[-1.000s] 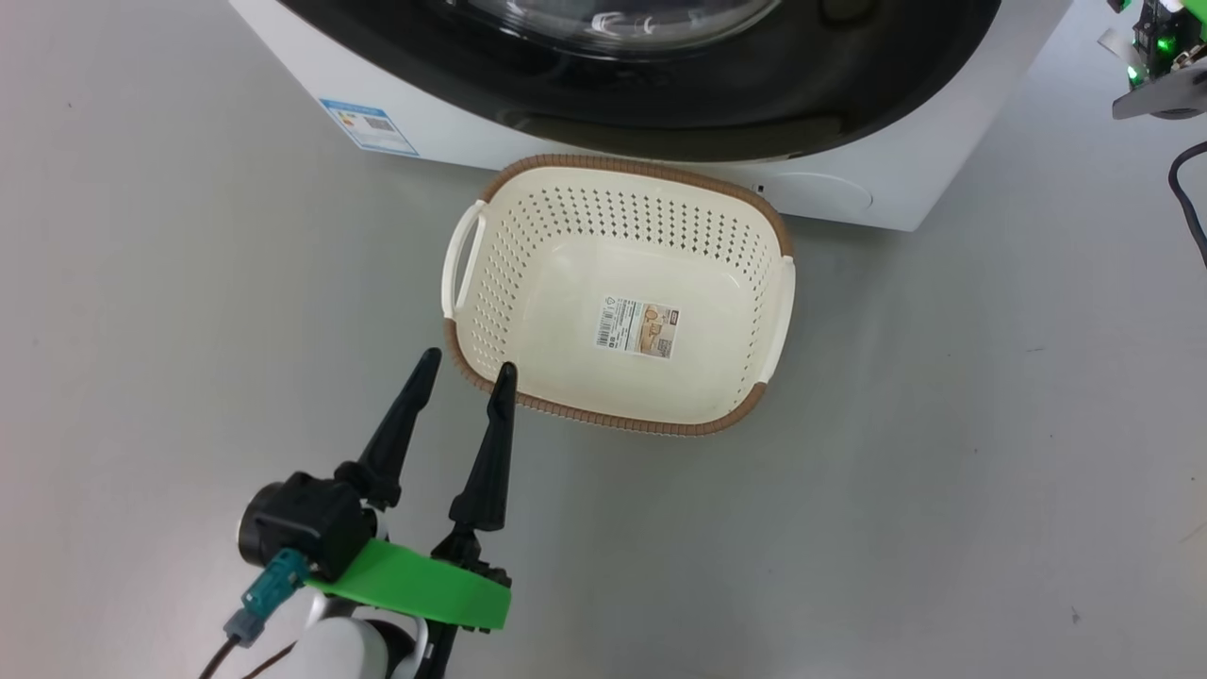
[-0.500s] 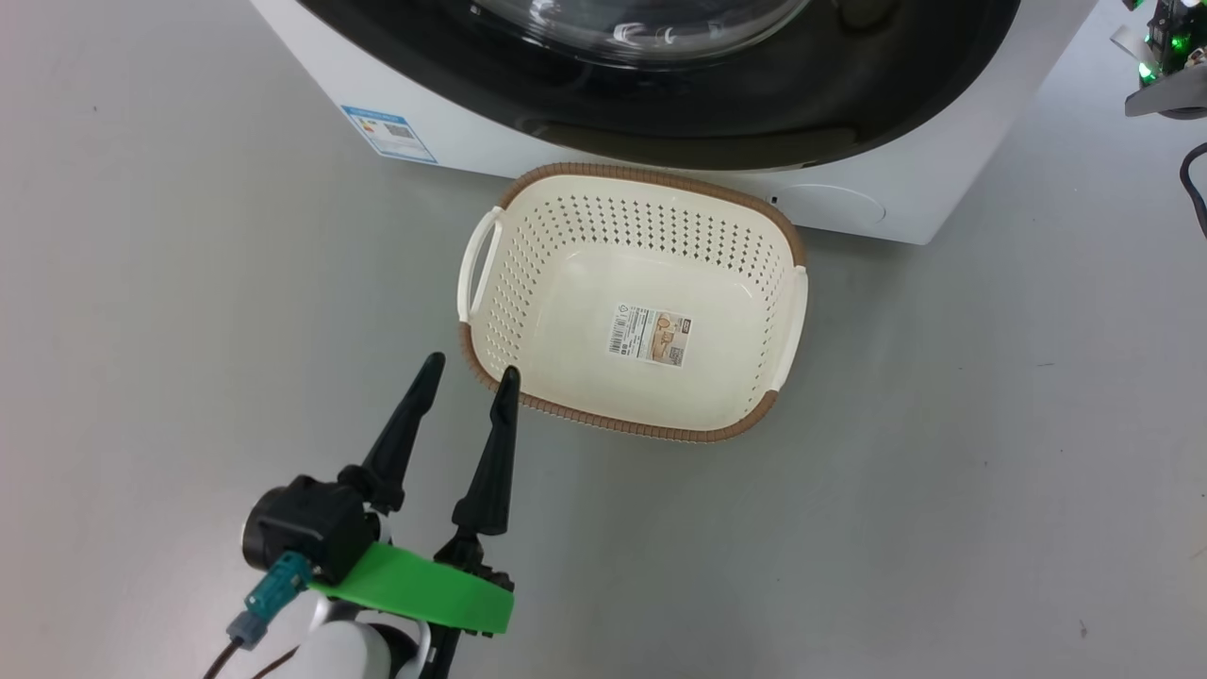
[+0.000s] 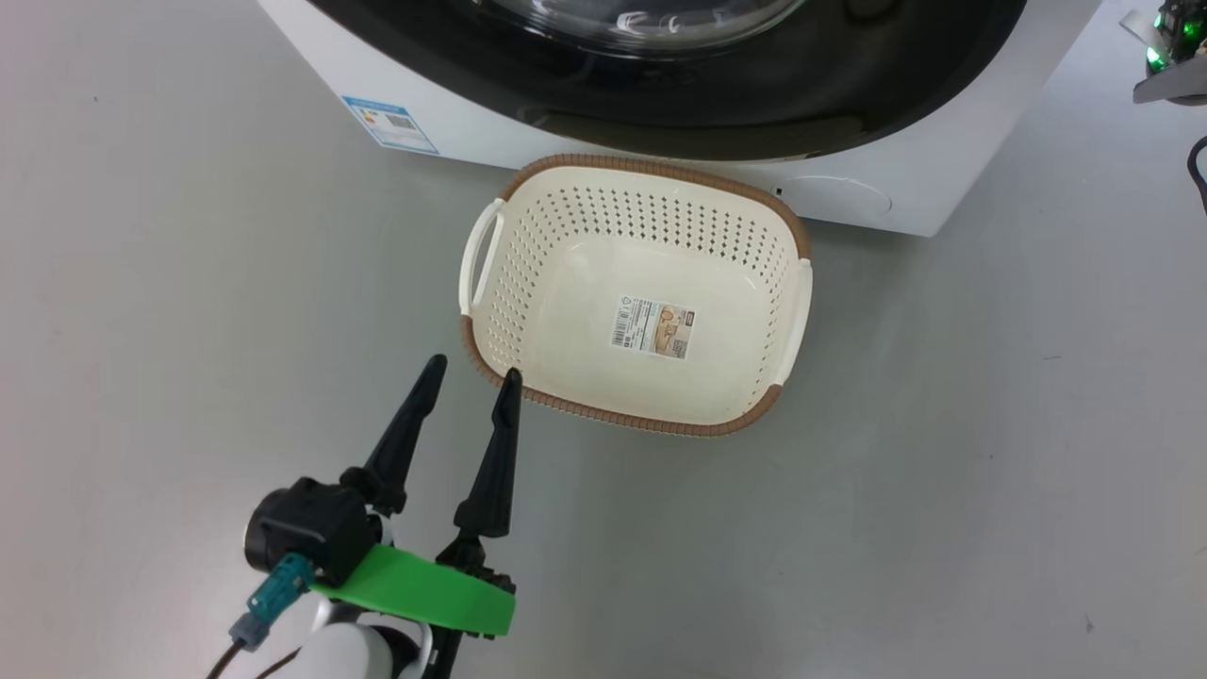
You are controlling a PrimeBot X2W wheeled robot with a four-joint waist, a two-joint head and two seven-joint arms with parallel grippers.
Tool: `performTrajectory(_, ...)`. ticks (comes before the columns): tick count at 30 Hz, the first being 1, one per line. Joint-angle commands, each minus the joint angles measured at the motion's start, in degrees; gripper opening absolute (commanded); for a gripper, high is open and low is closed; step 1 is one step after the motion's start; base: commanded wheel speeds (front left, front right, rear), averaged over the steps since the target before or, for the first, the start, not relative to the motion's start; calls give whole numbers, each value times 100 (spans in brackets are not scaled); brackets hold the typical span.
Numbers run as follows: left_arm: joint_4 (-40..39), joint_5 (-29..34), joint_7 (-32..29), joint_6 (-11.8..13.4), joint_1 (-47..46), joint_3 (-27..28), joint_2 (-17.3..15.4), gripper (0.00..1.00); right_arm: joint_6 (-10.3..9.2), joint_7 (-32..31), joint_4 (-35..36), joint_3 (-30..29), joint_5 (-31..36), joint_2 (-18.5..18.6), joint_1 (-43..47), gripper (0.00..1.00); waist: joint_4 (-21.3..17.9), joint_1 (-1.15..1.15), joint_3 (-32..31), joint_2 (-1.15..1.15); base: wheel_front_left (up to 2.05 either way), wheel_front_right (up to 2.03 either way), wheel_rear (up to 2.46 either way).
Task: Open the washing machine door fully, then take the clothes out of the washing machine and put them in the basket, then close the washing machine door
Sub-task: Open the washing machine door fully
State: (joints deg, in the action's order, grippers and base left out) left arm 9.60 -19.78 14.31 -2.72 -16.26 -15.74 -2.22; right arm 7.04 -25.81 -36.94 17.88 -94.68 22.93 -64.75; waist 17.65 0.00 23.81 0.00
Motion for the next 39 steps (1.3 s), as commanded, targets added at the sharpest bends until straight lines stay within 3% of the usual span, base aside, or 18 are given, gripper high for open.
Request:
performTrajectory(1,-142,-65,69,32,47,156,-65,100,45,-166,180,207,164,-382,114,0,17,0,20,0,0,0,0)
performTrajectory(18,-133,-87,69,46,27,143,-65,100,45,-313,279,186,254,-496,160,0,44,0,44,0,0,0,0)
performTrajectory(39,-112,-17,69,41,211,216,-65,100,45,-792,860,365,260,-577,964,0,-67,0,-293,0,0,0,0)
